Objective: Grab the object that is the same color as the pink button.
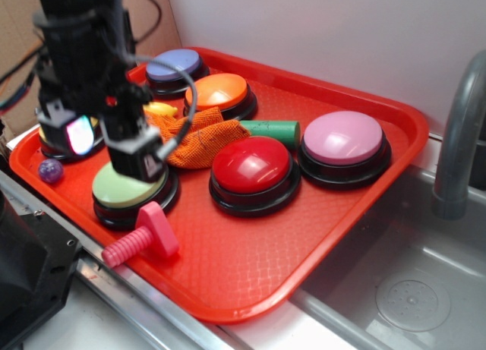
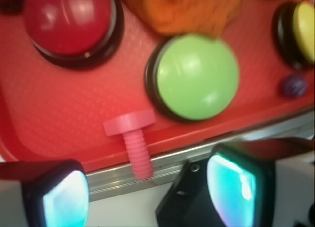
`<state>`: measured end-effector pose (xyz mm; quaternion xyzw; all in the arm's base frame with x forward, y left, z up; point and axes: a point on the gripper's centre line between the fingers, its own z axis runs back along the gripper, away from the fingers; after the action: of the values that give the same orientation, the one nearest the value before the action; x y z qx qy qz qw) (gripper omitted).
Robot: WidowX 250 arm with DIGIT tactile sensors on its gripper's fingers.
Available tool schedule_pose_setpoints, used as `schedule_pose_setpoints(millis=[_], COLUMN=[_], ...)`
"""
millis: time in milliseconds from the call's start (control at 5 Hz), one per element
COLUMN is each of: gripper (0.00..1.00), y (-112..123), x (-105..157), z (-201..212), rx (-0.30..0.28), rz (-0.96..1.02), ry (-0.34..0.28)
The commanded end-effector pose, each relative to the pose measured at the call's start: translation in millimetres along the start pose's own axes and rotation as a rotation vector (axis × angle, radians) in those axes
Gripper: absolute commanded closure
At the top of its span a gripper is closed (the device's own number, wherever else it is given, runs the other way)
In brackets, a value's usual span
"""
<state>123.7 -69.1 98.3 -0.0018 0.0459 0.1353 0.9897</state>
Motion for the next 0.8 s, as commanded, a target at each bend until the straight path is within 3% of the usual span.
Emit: schedule_pose_setpoints(millis=[0,600], gripper=[0.00,0.00], y=[-9,-18], x=[3,12], z=[-32,-72], rx=[0.006,-0.058], rz=[0.056,0.040], ry=[-0.018,-0.051])
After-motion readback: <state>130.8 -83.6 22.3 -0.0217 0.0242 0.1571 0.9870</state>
